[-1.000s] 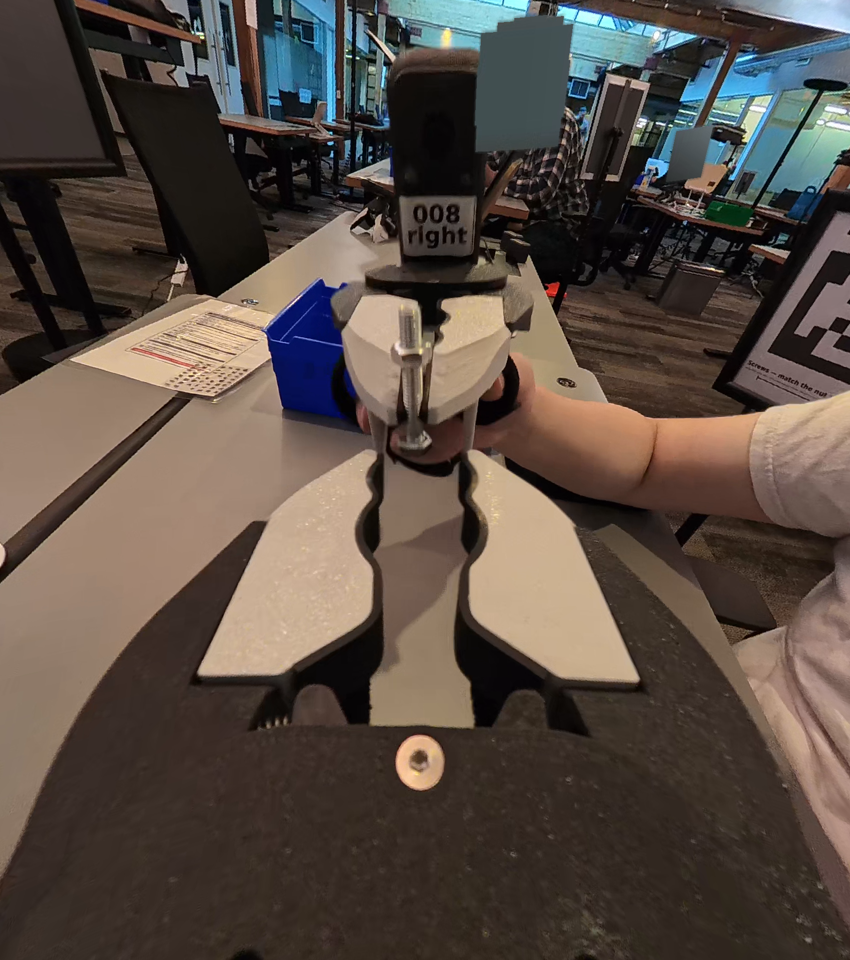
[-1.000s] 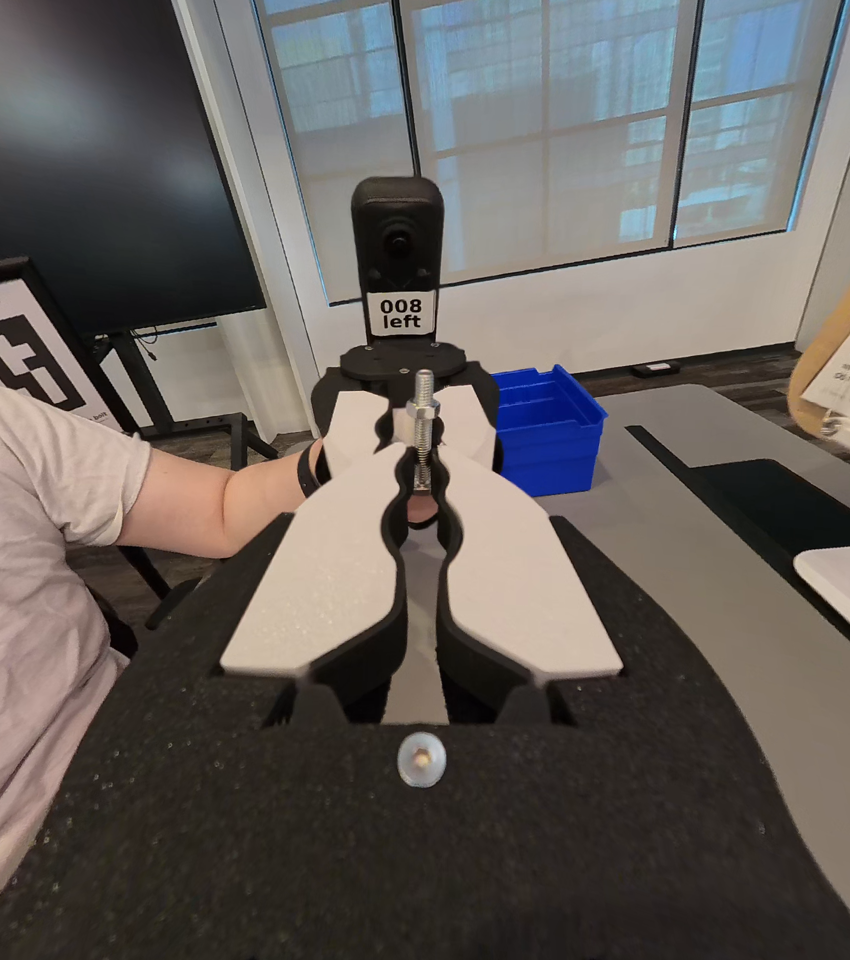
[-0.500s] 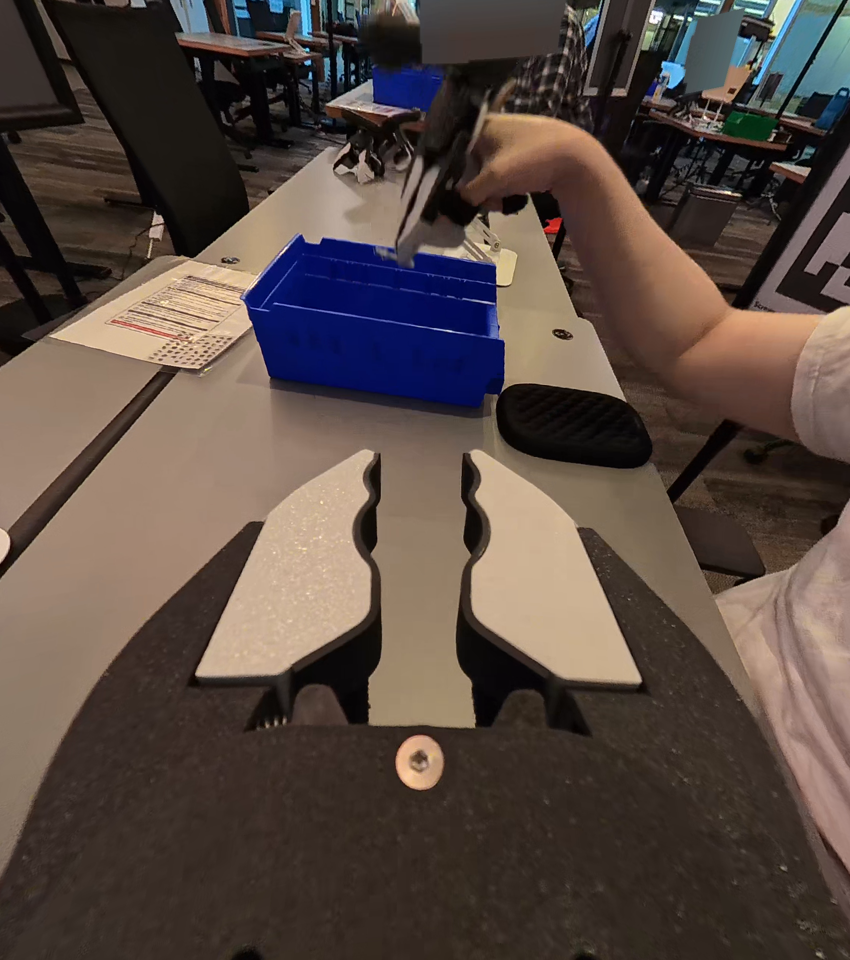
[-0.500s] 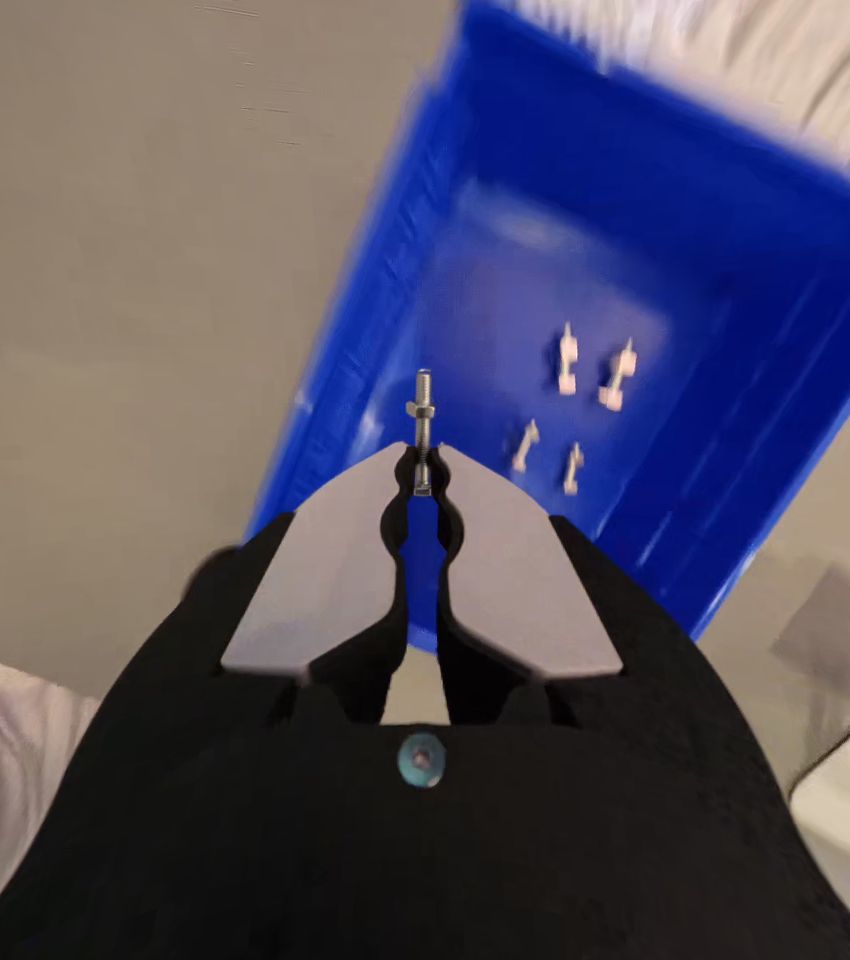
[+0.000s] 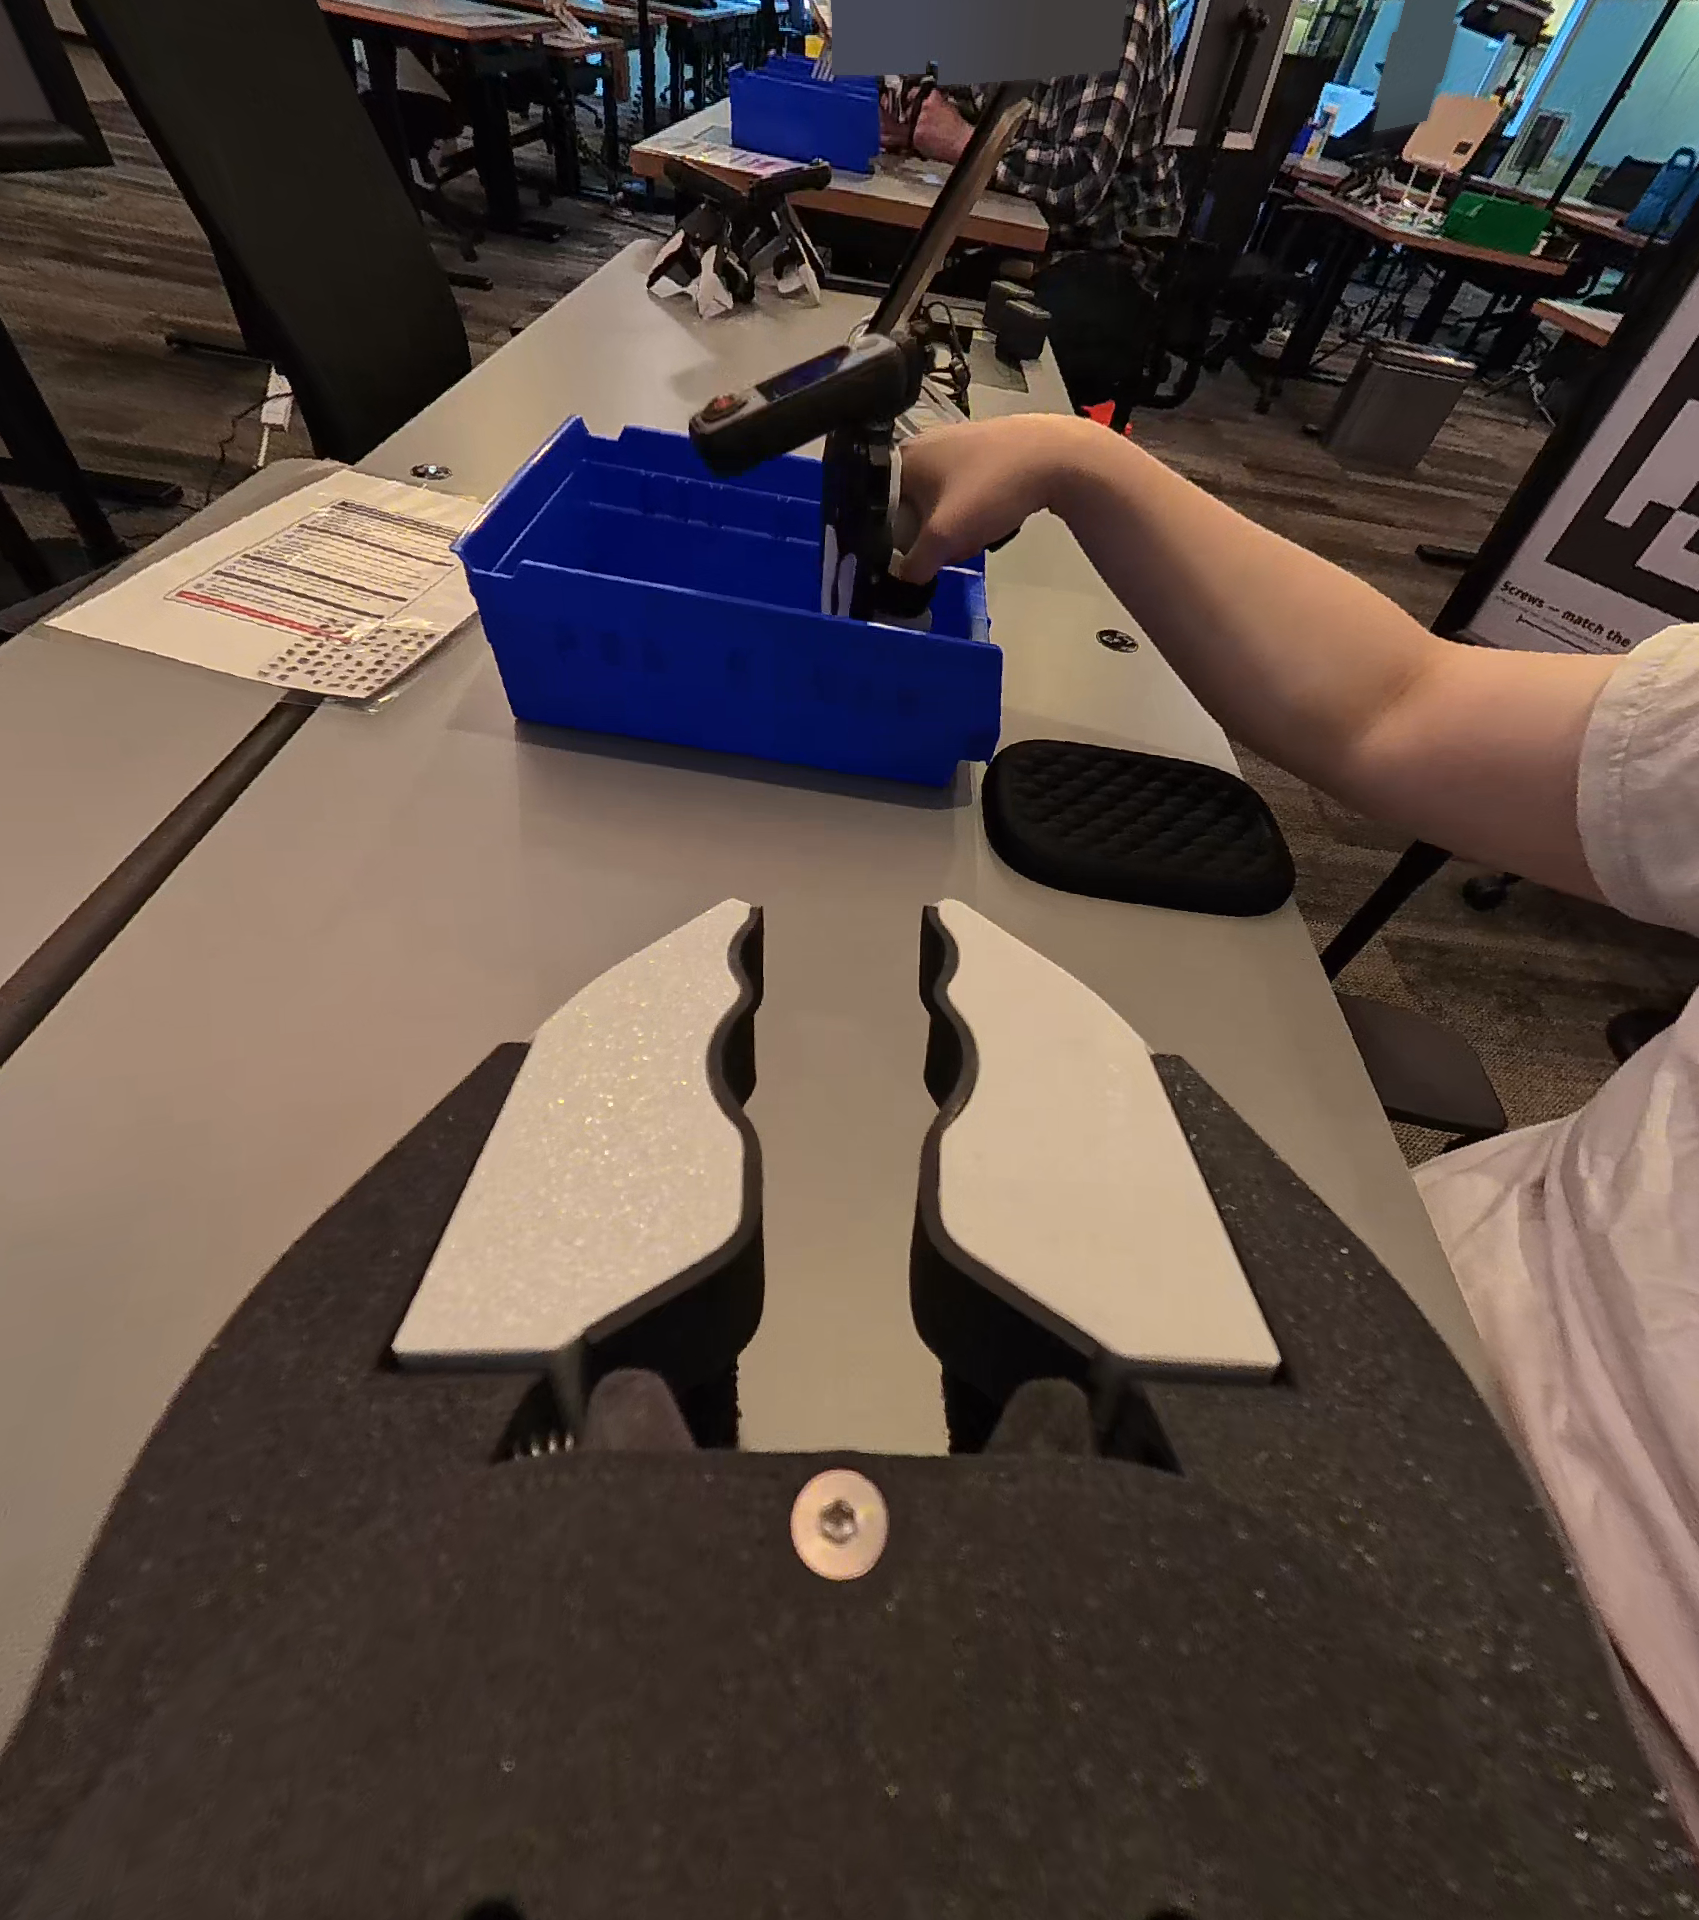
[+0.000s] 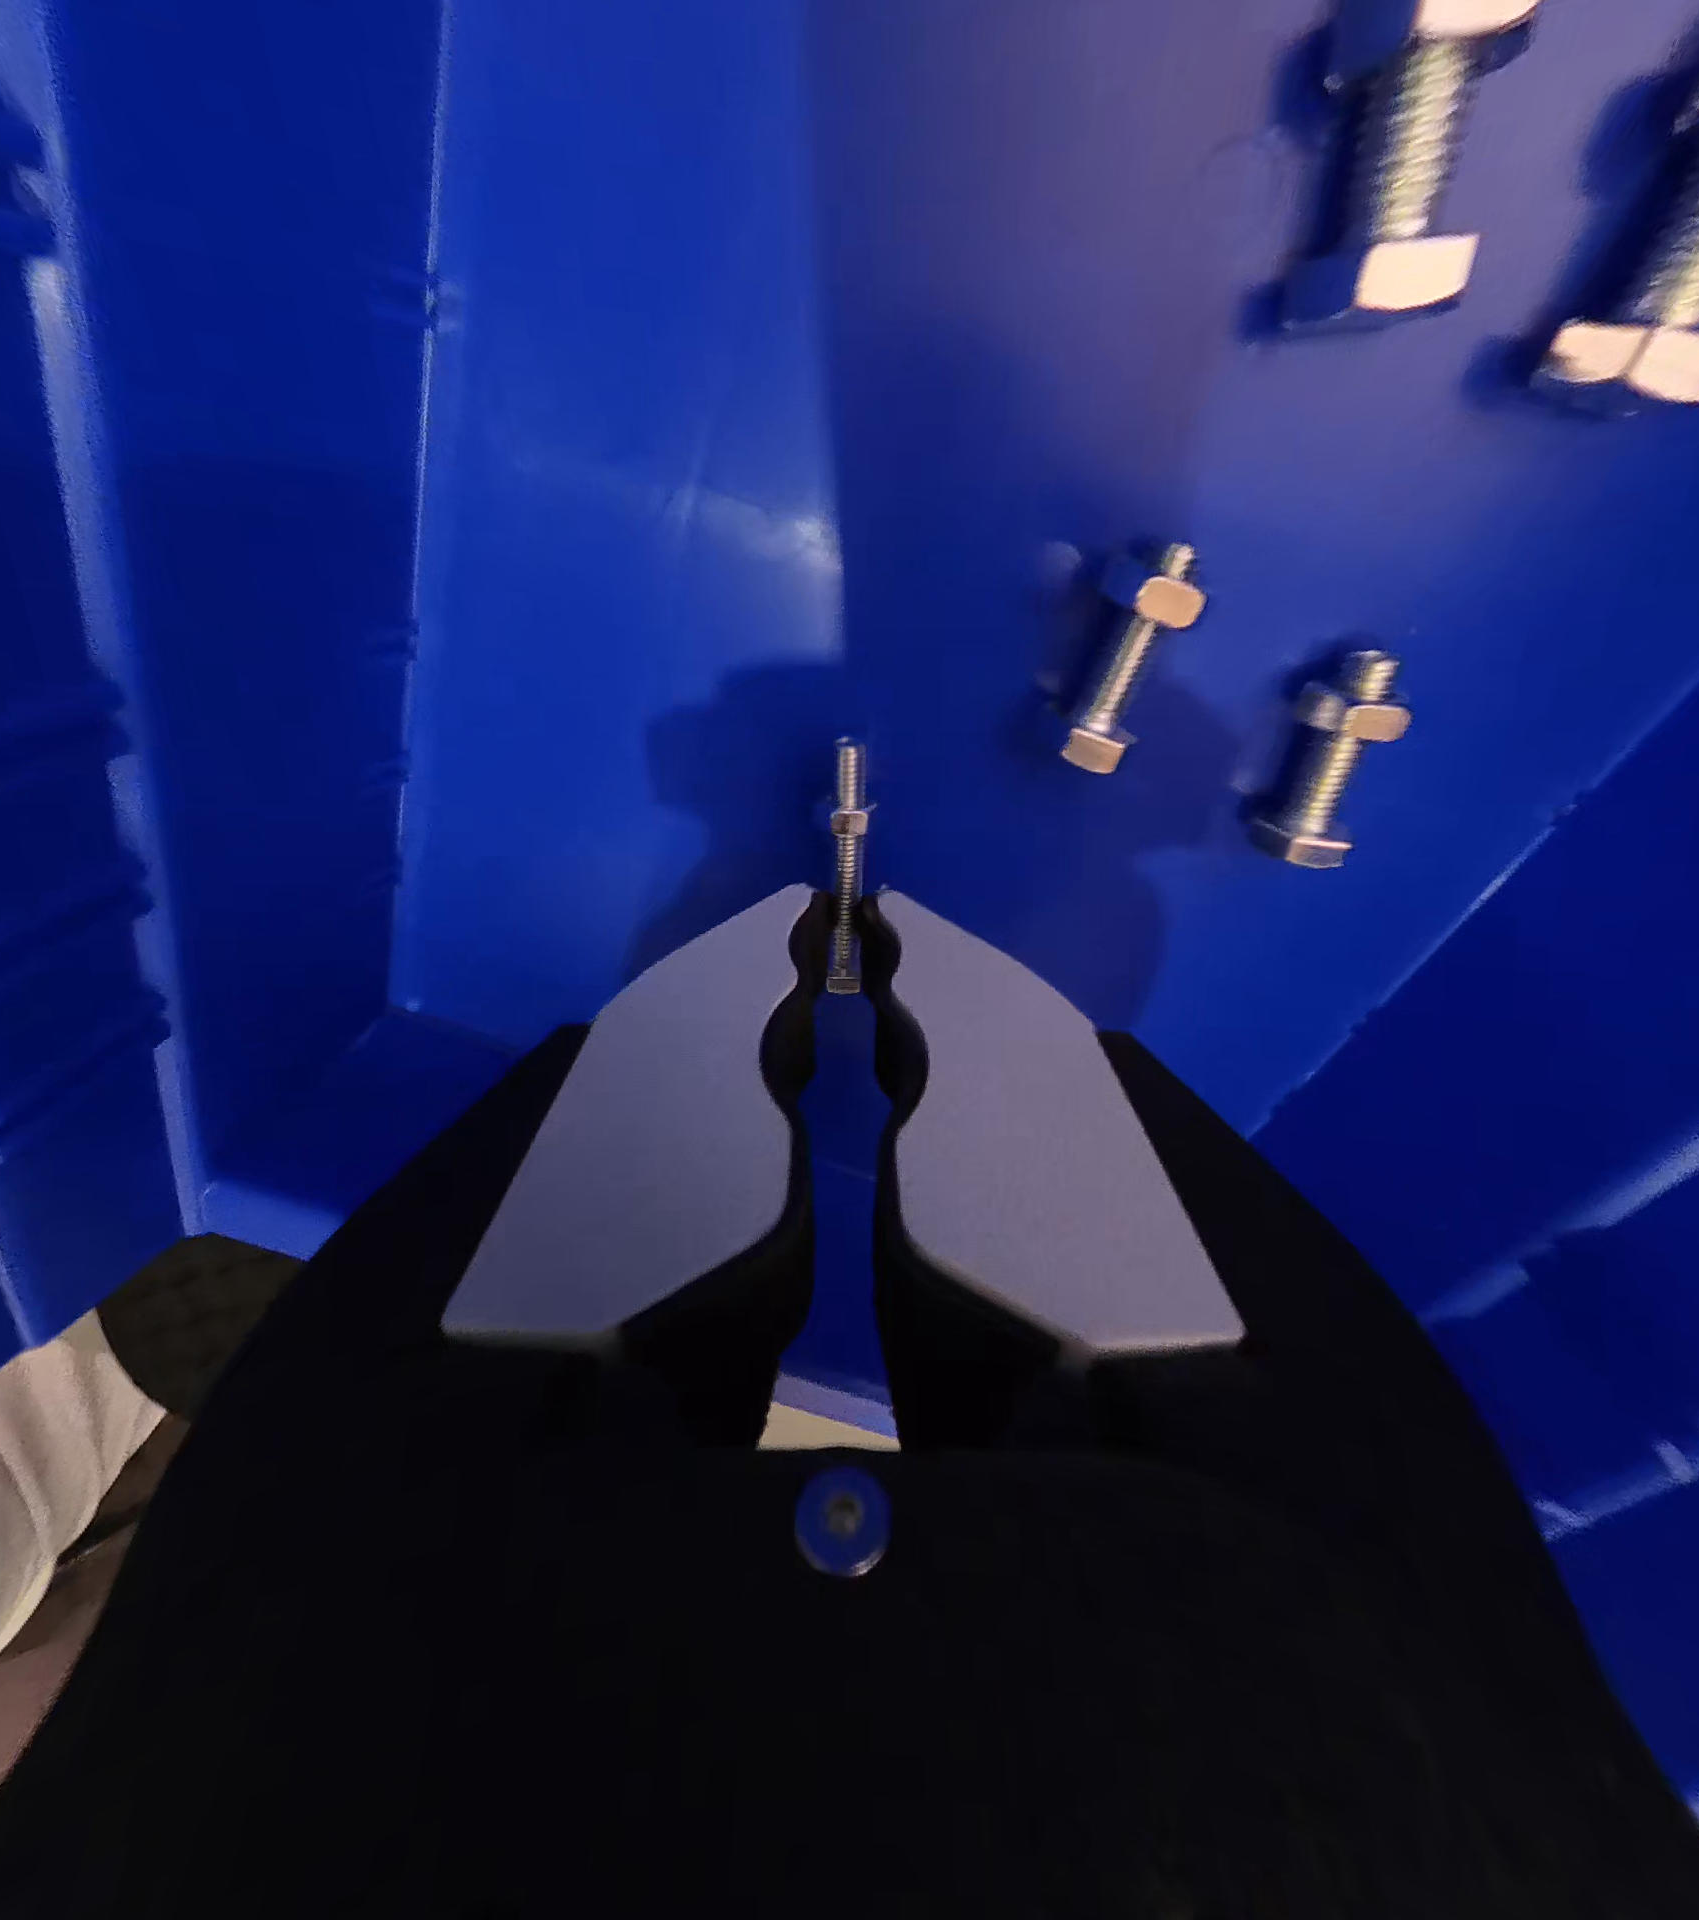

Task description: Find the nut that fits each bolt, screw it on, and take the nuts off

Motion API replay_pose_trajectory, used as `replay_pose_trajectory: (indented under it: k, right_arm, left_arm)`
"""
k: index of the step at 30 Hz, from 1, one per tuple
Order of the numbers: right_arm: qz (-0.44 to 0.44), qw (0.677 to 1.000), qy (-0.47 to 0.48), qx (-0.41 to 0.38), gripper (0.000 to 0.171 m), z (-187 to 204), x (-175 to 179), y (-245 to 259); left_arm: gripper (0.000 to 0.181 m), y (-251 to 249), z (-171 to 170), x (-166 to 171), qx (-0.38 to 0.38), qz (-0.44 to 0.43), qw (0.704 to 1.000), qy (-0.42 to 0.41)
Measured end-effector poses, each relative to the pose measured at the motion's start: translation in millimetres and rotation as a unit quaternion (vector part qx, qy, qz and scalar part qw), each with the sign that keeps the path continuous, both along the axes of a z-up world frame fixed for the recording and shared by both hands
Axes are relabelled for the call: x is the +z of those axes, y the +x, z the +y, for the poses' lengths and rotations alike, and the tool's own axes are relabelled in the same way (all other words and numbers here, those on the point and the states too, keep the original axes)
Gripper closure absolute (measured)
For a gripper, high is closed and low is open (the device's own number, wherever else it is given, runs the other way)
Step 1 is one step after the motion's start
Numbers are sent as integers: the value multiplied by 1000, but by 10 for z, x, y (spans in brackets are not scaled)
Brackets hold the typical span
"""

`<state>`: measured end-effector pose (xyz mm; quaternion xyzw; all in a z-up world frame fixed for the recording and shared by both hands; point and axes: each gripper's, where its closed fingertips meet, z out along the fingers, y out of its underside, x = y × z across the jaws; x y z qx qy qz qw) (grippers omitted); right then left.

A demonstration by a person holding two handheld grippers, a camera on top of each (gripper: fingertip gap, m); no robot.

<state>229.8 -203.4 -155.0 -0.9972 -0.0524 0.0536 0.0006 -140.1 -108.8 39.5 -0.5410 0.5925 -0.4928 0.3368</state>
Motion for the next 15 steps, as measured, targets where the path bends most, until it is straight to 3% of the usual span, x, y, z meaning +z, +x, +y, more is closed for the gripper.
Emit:
replay_pose_trajectory:
  k: [4,7,12,15]
  right_arm:
    - [0,1000,14,4,164,2,-16,2]
    - [-2,998,66,9,153,76,191,-12]
    - [-78,976,200,32,148,286,1061,-76]
    - [-91,942,311,90,149,504,1739,-506]
  left_arm:
    - [153,-3,-8,9,0,-1,1000,0]
    - [153,-10,-17,55,1,-10,1000,-4]
    - [153,-101,69,282,32,-44,998,10]
    - [153,-256,256,495,91,-71,993,20]
